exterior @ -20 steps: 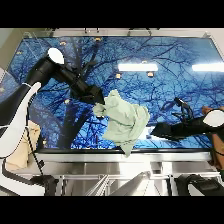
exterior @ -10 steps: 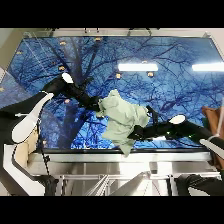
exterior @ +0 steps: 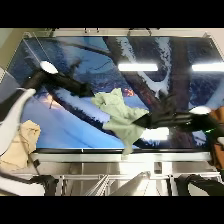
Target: Fold the shirts.
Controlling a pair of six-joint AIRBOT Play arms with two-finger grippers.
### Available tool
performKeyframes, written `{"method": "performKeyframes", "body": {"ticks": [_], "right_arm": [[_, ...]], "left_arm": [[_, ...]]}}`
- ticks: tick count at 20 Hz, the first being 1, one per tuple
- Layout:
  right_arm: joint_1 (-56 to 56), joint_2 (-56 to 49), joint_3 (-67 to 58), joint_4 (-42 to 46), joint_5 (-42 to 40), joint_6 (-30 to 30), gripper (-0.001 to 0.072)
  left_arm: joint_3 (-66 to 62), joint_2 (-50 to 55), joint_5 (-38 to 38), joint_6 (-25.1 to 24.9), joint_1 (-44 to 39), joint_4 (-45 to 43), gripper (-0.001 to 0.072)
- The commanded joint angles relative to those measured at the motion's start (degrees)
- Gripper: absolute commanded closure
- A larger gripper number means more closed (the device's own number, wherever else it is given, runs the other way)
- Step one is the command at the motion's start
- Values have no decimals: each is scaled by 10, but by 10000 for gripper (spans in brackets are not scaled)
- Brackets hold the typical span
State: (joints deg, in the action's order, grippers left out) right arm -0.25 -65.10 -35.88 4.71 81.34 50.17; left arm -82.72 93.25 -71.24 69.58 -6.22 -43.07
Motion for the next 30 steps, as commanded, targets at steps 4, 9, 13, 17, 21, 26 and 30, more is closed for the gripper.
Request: {"method": "performKeyframes", "body": {"ticks": [4,9,13,17,21,26,30], "right_arm": [[-213,133,-204,-154,156,63,688],[-188,132,-200,72,83,118,693],[-69,125,-161,112,11,112,692],[60,86,-159,139,-65,90,48],[19,57,-159,326,-53,156,48],[-20,49,-92,578,-112,251,49],[-20,-17,-47,516,-211,223,49]], "left_arm": [[0,-257,-27,-57,87,171,688],[10,-278,-73,-24,45,86,687],[66,-242,-39,-25,-20,86,686],[102,-185,-51,-26,-51,85,446],[103,-127,-91,-25,-52,78,-3],[103,-49,-119,-25,-62,7,-3],[103,36,-75,-25,-89,11,-3]]}}
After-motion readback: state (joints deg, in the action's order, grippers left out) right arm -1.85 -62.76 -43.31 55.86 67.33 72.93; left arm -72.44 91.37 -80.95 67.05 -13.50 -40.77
